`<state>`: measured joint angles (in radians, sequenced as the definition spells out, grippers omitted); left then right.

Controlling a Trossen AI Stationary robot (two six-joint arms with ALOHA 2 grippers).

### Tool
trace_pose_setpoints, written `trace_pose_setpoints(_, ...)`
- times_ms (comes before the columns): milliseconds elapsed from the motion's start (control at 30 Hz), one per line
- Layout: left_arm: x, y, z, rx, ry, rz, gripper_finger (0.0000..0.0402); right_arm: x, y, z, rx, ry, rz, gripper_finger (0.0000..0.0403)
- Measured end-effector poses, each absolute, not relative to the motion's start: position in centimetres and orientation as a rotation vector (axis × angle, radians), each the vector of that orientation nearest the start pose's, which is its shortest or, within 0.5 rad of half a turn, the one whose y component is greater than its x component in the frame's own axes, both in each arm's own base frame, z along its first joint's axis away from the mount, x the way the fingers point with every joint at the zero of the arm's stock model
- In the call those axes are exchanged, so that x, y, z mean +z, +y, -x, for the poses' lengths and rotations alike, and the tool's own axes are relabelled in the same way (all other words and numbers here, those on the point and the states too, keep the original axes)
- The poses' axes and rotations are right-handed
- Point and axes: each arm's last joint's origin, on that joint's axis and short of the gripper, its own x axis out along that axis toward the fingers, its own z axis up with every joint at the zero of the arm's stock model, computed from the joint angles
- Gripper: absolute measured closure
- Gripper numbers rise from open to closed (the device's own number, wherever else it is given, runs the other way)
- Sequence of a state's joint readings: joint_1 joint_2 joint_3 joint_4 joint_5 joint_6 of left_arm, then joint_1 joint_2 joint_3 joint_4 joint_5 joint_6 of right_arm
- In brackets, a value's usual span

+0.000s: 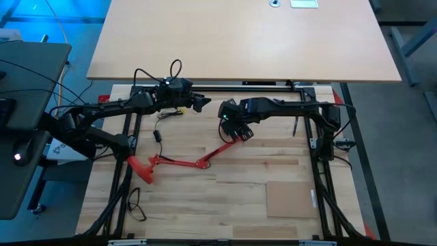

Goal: Screw lightbulb
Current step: Remove the lightbulb from the desk lamp

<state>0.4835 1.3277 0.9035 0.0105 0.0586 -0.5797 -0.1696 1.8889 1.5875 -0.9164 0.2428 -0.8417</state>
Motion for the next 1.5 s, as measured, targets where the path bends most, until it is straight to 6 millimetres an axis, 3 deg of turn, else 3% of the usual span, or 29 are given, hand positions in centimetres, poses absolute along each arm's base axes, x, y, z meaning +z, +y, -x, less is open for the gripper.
trace_pose_setpoints(567, 27.5, 13.5, -26.0, 0.526, 0.270, 0.675, 0.0140, 25.0, -6.7, -37.9, 0.099, 1.333, 0.683, 0.0080)
trace_pose_setpoints(733, 27.5, 13.5, -26.0, 0.526, 0.270, 0.674, 0.0140, 26.7, -6.7, -38.1, 0.102, 1.321, 0.705, 0.0060)
trace_pose_setpoints(1000, 27.5, 13.5, -26.0, 0.524, 0.274, 0.661, 0.0140, 32.0, -6.6, -38.9, 0.122, 1.132, 0.608, 0.0059)
trace_pose_setpoints(1067, 27.5, 13.5, -26.0, 0.524, 0.275, 0.661, 0.0140, 33.2, -6.8, -38.7, 0.075, 1.104, 0.477, 0.0059)
trace_pose_setpoints(1200, 27.3, 13.4, -26.0, 0.528, 0.290, 0.664, 0.0140, 34.0, -8.8, -38.0, 0.008, 1.054, -0.020, 0.0059)
trace_pose_setpoints(1300, 27.3, 13.4, -25.9, 0.529, 0.294, 0.665, 0.0140, 32.5, -10.3, -37.5, -0.053, 1.085, -0.268, 0.0059)
trace_pose_setpoints(1400, 27.3, 13.4, -25.9, 0.528, 0.295, 0.665, 0.0140, 30.7, -11.1, -36.9, -0.284, 1.143, -0.485, 0.0059)
trace_pose_setpoints(1500, 27.3, 13.4, -25.9, 0.528, 0.295, 0.663, 0.0140, 29.3, -11.3, -36.2, -0.384, 1.221, -0.549, 0.0059)
